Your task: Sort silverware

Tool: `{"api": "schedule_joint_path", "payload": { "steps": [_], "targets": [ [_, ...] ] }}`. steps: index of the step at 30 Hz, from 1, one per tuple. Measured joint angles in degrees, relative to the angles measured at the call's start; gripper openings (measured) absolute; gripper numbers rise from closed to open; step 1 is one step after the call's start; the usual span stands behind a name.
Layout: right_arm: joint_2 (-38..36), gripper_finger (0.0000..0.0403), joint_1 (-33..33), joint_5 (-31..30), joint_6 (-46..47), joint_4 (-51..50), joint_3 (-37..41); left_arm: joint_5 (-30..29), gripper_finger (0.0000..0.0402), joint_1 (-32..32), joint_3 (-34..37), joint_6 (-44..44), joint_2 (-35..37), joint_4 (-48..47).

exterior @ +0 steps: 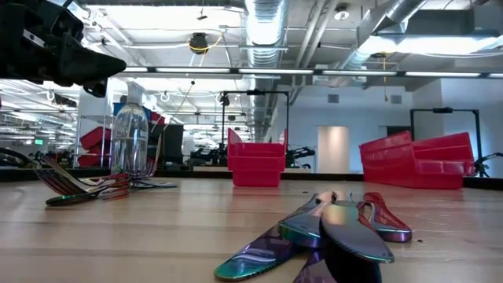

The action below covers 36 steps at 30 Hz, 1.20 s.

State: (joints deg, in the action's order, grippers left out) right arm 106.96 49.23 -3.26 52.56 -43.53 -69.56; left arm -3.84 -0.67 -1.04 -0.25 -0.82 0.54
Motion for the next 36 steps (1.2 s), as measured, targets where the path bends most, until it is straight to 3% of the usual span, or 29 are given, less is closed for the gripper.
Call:
{"api": "schedule_joint_path", "payload": {
  "steps": [7, 14, 24, 29, 36],
  "targets": [
    [0.0, 0.0132, -0.5, 0.1, -0.2, -3.2, 0.6, 0.0, 0.0, 0.0, 0.0, 0.0, 0.0, -0.2],
    [0.0, 0.0129, -1.0, 0.1, -1.6, 2.6, 2.4, 0.0, 0.0, 0.0, 0.0, 0.0, 0.0, -0.2],
    [-0.2, 0.0105, -1.1, 0.3, -1.3, 1.0, 3.6, 0.0, 0.0, 0.0, 0.0, 0.0, 0.0, -0.2],
    [-0.7, 0.0104, -2.1, 0.5, 2.3, -5.6, 1.1, 0.0, 0.0, 0.0, 0.0, -0.2, 0.0, -0.2],
    [-2.3, 0.0104, 1.6, -1.2, 4.0, -4.2, -1.5, -0.1, 0.0, 0.0, 0.0, 0.6, 0.0, -0.2]
  ]
}}
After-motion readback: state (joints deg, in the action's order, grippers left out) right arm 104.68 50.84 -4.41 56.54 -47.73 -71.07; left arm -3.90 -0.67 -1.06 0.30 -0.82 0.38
